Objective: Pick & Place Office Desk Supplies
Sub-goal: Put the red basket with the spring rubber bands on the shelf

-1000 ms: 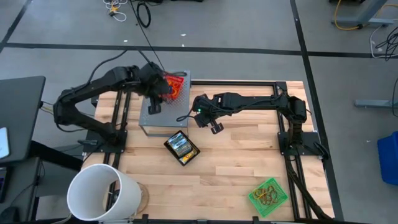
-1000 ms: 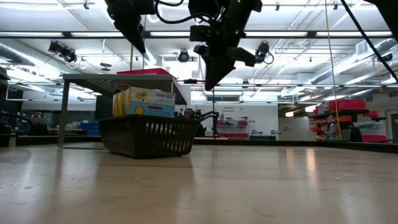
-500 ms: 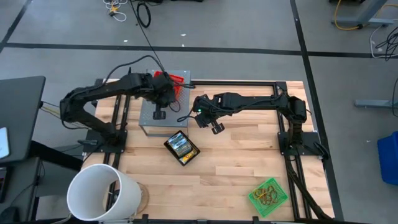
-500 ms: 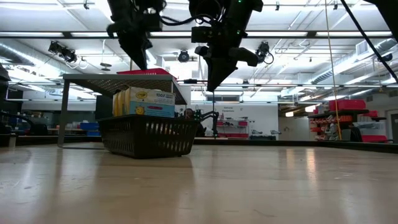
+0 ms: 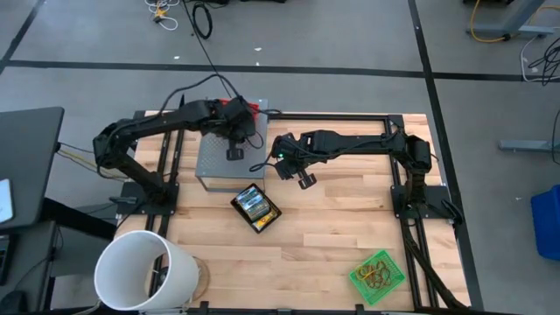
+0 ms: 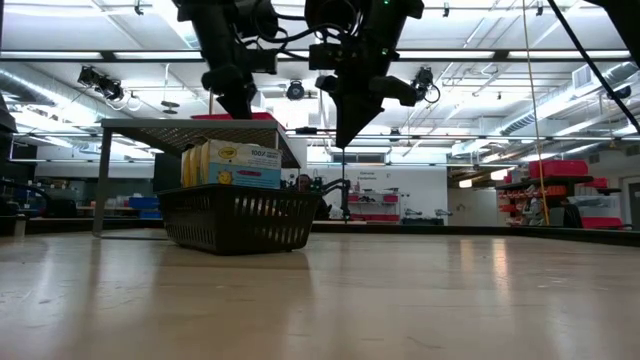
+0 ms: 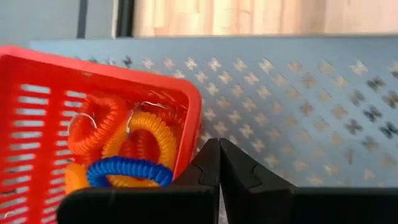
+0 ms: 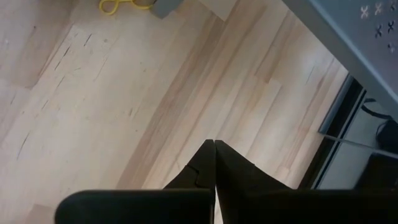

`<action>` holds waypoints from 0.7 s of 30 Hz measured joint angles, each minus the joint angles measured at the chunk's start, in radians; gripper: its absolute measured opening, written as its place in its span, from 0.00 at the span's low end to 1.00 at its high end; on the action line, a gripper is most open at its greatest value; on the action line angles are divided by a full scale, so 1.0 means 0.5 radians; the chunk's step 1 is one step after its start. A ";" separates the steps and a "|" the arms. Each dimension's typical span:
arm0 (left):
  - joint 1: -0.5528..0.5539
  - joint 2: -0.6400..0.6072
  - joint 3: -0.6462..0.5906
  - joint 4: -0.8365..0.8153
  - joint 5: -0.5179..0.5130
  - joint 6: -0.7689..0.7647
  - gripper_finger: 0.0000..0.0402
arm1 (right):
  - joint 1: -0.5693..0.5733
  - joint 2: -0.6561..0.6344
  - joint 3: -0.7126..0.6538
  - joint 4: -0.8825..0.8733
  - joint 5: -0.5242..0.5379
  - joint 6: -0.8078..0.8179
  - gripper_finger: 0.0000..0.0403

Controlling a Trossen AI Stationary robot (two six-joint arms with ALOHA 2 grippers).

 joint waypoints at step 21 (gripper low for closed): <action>0.077 0.010 0.000 0.036 -0.040 0.069 0.00 | 0.005 0.000 -0.001 -0.177 -0.003 0.087 0.01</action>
